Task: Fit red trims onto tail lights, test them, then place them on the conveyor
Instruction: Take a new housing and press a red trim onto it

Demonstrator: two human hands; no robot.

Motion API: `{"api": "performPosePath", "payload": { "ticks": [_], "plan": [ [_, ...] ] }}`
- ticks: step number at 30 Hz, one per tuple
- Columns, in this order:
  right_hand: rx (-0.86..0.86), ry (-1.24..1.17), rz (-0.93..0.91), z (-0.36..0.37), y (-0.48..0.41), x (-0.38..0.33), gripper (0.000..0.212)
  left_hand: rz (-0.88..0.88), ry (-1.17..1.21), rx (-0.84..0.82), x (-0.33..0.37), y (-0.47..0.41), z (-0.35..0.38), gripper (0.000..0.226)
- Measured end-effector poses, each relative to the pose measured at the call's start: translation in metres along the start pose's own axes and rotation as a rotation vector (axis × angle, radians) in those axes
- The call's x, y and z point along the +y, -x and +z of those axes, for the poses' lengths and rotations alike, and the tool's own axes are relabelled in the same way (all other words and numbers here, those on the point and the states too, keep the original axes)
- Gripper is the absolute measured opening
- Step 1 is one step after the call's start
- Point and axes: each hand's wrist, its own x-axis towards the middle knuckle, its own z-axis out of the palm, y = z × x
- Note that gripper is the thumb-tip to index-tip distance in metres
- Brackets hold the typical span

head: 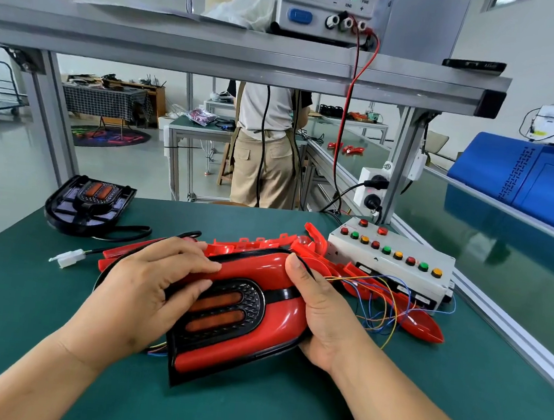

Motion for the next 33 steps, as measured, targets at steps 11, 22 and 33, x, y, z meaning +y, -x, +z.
{"api": "performPosePath", "payload": {
  "ticks": [11,22,33],
  "plan": [
    [-0.012,-0.002,-0.019,0.001,0.0,-0.001,0.078,0.029,-0.004,0.046,0.001,0.0,0.003,0.036],
    [-0.038,0.017,-0.031,-0.002,0.0,0.0,0.071,0.058,-0.035,0.126,0.003,0.0,0.006,0.03],
    [-0.007,0.015,-0.015,-0.004,-0.003,0.002,0.064,0.016,-0.062,0.137,0.003,0.001,0.009,0.024]
  ]
}}
